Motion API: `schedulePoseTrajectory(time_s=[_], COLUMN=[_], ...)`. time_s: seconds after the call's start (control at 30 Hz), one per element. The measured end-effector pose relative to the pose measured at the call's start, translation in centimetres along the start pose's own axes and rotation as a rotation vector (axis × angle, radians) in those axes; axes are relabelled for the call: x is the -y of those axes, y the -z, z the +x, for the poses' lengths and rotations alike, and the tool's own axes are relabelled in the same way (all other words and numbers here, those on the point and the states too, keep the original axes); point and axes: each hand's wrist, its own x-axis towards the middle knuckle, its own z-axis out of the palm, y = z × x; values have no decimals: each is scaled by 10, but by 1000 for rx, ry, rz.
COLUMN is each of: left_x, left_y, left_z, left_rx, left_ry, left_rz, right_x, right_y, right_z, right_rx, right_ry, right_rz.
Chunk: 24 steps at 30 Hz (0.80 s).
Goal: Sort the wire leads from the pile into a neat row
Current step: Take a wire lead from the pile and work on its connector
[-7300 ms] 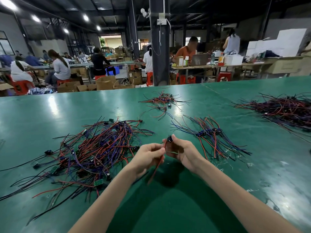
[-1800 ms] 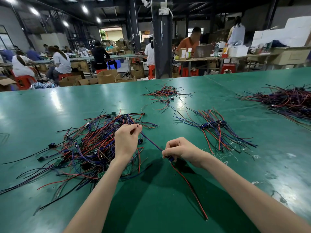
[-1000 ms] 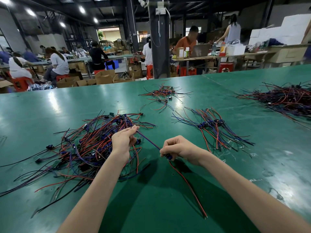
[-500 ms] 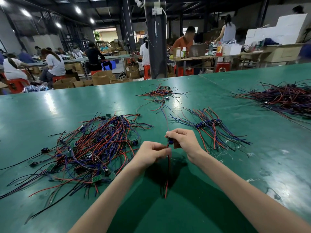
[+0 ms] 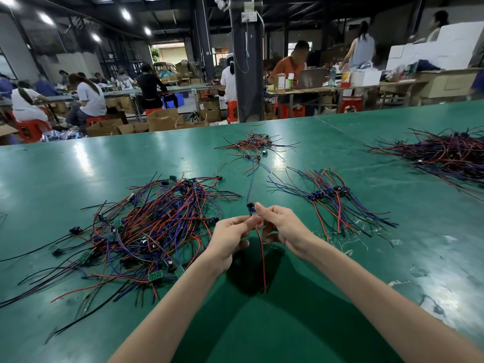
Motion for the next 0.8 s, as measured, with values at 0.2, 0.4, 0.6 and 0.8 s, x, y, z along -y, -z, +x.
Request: schedulePoseTrajectory(time_s=[0.2,0.4,0.6,0.8], left_x=[-2,-3,-4,-1], left_y=[5,9,8,7], left_z=[4,7,7,4], left_rx=[-9,4,6,-37], left_ry=[-9,51,44,-116], left_rz=[-56,-154,-183,42], right_x=[-3,-3,-5,-7], right_y=[-1,-2,0,-2], right_z=[-5,-6,-4,-5], right_rx=[143,199,165,125], right_ry=[-60,-91,-128,-59], right_rz=[-114,-46,9,-15])
